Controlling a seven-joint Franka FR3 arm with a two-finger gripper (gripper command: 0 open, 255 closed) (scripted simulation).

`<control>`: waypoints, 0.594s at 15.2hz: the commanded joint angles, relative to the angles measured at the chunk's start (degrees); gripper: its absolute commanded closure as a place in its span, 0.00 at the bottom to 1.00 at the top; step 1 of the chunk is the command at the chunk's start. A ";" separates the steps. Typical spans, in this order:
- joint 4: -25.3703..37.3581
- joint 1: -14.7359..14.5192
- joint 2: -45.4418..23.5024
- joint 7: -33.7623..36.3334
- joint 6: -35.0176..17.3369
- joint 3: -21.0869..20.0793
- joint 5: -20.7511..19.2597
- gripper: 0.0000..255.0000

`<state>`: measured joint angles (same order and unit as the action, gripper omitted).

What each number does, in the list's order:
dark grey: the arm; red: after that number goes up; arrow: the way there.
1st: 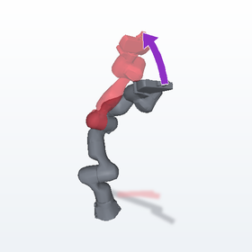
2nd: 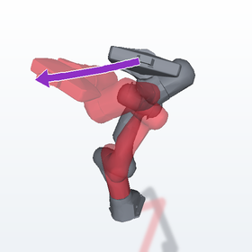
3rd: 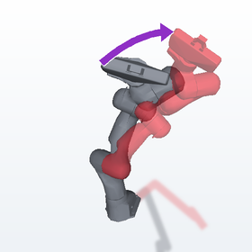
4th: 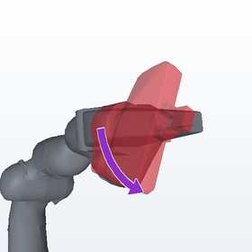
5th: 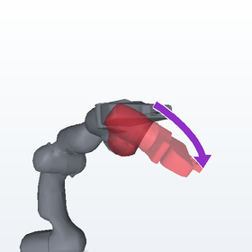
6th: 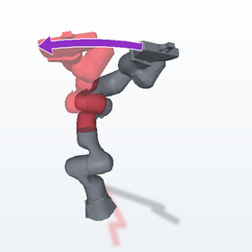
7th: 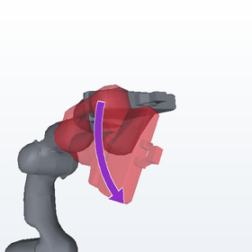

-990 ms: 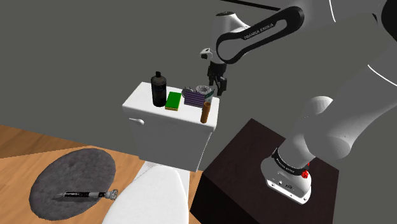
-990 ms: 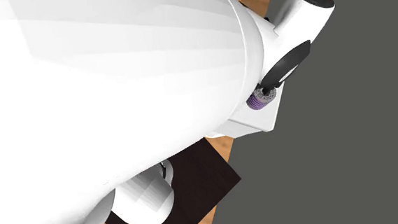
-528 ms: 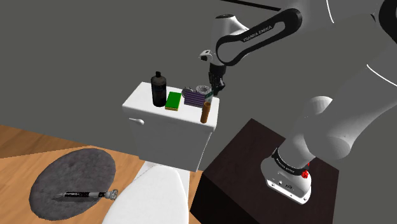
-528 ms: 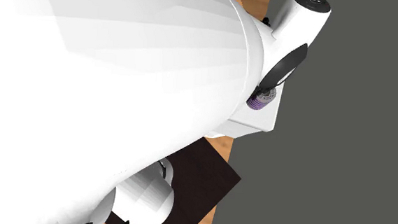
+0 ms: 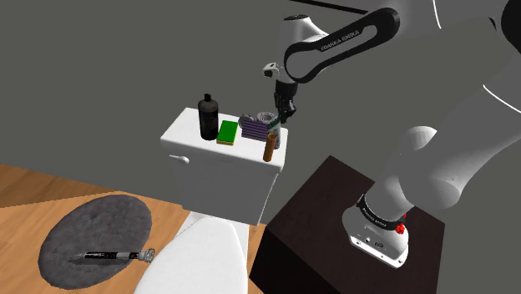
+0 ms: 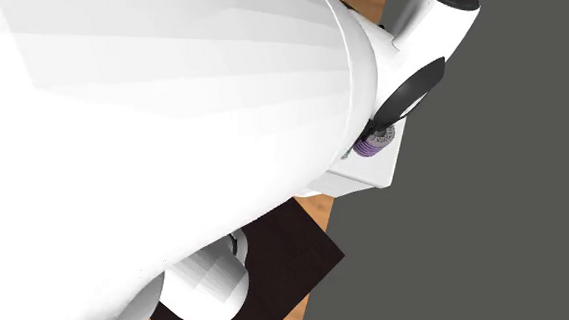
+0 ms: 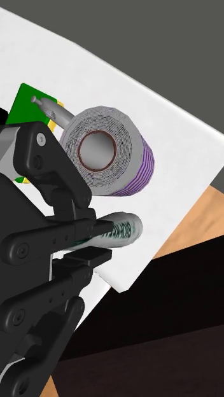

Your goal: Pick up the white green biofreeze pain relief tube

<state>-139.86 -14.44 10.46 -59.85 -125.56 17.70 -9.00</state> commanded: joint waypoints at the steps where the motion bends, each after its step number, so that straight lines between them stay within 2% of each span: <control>1: 0.77 -0.01 0.89 0.06 1.67 -0.15 -0.09 1.00; 9: 4.28 -0.03 4.10 0.11 8.33 -0.73 -0.33 1.00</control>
<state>-136.11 -14.48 14.25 -59.67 -118.08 17.01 -9.32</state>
